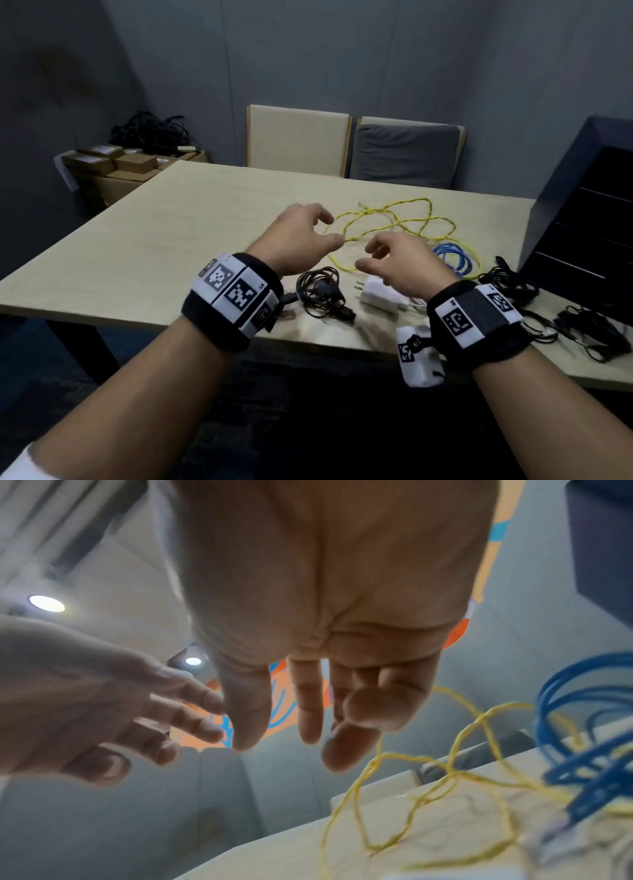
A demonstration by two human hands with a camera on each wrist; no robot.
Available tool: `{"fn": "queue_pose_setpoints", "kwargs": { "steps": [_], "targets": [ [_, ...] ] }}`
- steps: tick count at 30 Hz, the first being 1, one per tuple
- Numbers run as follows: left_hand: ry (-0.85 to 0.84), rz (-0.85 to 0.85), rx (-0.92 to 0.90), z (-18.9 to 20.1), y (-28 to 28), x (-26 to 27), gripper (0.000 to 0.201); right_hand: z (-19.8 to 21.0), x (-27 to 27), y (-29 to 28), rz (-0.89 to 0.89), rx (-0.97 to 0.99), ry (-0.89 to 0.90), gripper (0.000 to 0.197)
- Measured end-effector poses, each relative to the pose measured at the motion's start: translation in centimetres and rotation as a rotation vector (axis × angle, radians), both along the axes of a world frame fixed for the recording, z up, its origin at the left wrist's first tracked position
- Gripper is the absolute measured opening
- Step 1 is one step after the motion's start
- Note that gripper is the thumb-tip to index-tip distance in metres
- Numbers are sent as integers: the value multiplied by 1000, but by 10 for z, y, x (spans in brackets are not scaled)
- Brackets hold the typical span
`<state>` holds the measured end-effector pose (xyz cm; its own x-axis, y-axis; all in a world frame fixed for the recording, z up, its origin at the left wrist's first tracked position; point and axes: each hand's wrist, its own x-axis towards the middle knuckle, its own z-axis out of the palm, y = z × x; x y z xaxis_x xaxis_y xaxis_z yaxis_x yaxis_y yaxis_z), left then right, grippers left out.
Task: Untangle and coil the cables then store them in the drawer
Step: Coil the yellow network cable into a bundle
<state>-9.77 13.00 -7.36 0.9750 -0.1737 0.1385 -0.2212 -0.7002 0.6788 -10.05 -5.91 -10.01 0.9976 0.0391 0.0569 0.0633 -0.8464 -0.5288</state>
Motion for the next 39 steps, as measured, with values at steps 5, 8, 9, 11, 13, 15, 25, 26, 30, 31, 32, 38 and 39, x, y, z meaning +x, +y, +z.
{"fn": "queue_pose_setpoints", "kwargs": {
  "steps": [5, 8, 9, 11, 13, 15, 25, 26, 30, 31, 32, 38, 39],
  "targets": [
    [58, -85, 171, 19, -58, 45, 49, 21, 23, -60, -107, -1, 2, 32],
    [109, -121, 308, 15, -87, 77, 46, 28, 36, -88, -145, -18, 5, 31],
    [126, -129, 347, 13, -96, 88, 43, 29, 39, -97, -153, -17, 0, 30],
    [167, -146, 416, 6, -108, 105, 39, 28, 41, -108, -153, -8, -9, 27],
    [223, -181, 469, -1, -119, 120, 41, 24, 44, -119, -154, -1, -17, 26],
    [254, -216, 524, -9, -131, 135, 44, 19, 47, -130, -150, 24, -17, 27],
    [167, -105, 649, -24, -141, 171, 55, 12, 39, -155, -126, 110, -74, 18],
    [141, -63, 613, -20, -139, 172, 53, 14, 38, -155, -130, 120, -81, 19],
    [48, 63, 454, 3, -132, 172, 46, 20, 34, -157, -138, 179, -95, 16],
    [33, 76, 404, 9, -131, 171, 48, 20, 33, -156, -139, 188, -96, 15],
    [15, 81, 360, 16, -129, 169, 51, 22, 31, -155, -138, 195, -98, 15],
    [-191, 92, 201, 58, -127, 146, 68, 26, 22, -154, -142, 238, -106, 15],
    [-226, 96, 187, 65, -127, 142, 67, 27, 20, -154, -146, 250, -115, 15]
  ]
}}
